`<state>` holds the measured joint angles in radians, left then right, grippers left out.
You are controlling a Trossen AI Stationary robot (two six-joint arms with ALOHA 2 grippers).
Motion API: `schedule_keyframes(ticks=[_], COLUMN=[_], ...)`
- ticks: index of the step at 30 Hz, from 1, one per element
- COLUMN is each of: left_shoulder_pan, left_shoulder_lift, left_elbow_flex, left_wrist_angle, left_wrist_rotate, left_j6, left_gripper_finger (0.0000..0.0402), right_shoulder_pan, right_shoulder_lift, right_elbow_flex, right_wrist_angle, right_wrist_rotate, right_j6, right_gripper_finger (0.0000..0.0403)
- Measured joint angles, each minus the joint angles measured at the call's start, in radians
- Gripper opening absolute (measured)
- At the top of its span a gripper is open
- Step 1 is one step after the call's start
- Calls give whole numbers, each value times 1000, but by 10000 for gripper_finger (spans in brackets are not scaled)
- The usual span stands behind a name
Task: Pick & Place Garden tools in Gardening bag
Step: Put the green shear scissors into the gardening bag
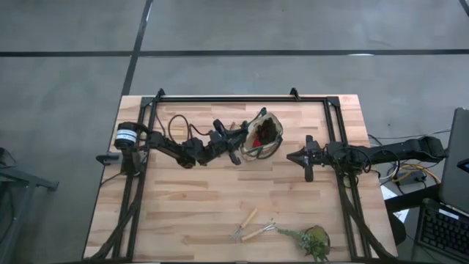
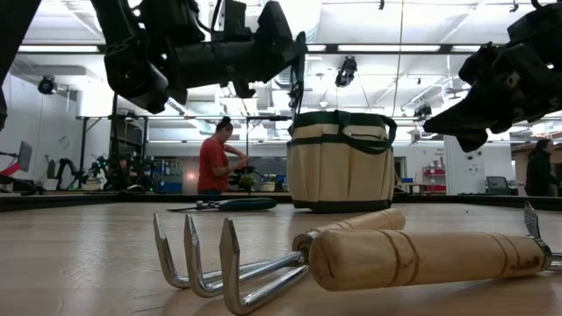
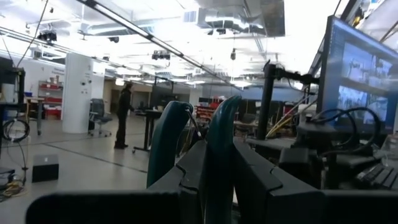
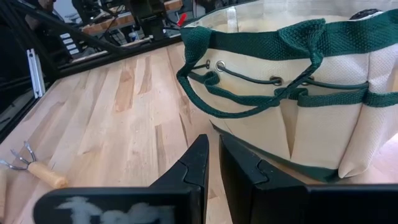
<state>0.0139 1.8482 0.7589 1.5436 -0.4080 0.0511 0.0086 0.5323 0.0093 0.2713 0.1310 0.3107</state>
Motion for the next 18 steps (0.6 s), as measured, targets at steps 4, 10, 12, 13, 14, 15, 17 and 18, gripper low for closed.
schedule_keyframes(ticks=[4, 10, 12, 13, 14, 15, 17, 18], left_shoulder_pan=[2, 2, 2, 2, 2, 2, 2, 2], left_shoulder_lift=[29, 39, 40, 40, 40, 40, 41, 41], left_elbow_flex=[-3, -4, -6, -6, -6, -6, -6, -6], left_wrist_angle=[-20, -40, -73, -86, -98, -114, -132, -133], left_wrist_rotate=[0, 14, 20, 22, 24, 25, 25, 25], left_j6=[-23, -27, -28, -27, -27, -26, -26, -27], left_gripper_finger=[58, 64, 70, 73, 77, 79, 82, 82], right_shoulder_pan=[0, 0, 0, 0, 0, 0, 0, 0], right_shoulder_lift=[0, 0, 0, 0, 0, 0, 0, 0], right_elbow_flex=[0, 0, 0, 0, 0, 0, 0, 0], right_wrist_angle=[-1, 1, 2, 2, 4, 8, 16, 20], right_wrist_rotate=[0, 0, 0, 0, 0, 0, 0, 0], right_j6=[0, 1, 0, 0, 1, 0, 0, 0], right_gripper_finger=[34, 34, 34, 34, 34, 34, 34, 34])
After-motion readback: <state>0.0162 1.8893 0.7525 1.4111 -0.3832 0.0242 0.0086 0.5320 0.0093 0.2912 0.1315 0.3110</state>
